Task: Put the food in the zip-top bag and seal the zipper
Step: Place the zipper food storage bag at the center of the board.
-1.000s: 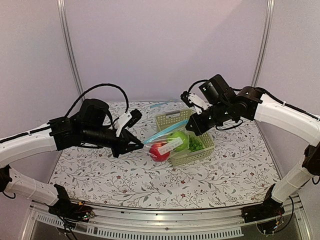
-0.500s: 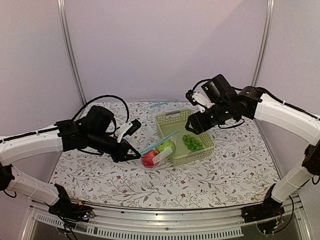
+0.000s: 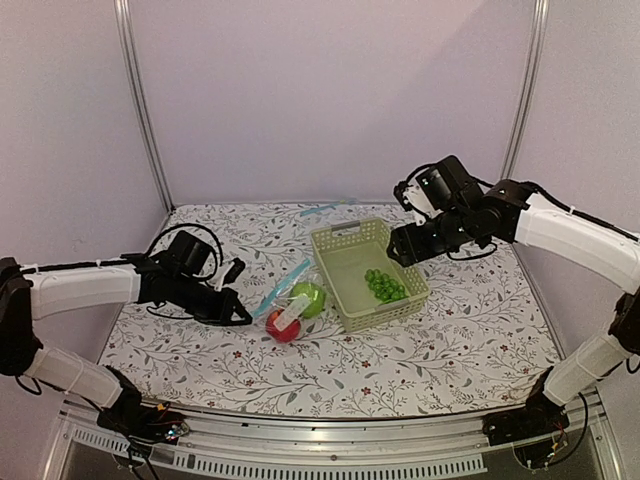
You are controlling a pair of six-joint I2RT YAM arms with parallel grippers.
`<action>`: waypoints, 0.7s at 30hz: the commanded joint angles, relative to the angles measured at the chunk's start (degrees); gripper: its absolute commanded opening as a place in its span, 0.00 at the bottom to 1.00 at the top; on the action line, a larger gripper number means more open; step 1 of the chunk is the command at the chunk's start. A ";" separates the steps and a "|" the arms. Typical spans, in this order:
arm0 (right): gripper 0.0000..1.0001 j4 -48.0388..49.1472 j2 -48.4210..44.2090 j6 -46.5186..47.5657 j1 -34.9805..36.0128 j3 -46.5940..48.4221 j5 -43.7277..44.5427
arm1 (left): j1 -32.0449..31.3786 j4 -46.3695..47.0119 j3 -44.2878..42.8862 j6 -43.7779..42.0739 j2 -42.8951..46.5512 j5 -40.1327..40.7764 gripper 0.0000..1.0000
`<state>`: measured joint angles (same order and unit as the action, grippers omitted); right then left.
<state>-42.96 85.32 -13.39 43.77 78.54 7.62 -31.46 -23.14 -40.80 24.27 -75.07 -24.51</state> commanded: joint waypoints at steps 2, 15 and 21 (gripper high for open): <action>0.72 2.28 -2.91 -3.31 -1.77 -2.89 0.54 | 4.50 7.19 2.96 5.97 -3.23 -2.75 0.00; 0.78 7.08 -5.77 -6.95 -7.27 -9.25 -3.56 | 9.31 12.36 6.49 8.06 0.39 5.85 0.69; 0.95 12.84 -6.92 -9.25 -13.26 -14.42 -9.54 | 11.87 12.65 4.16 5.09 4.51 15.22 1.00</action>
<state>-35.16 80.05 -20.38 34.02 66.89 3.14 -21.82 -12.08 -34.39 32.16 -73.67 -16.86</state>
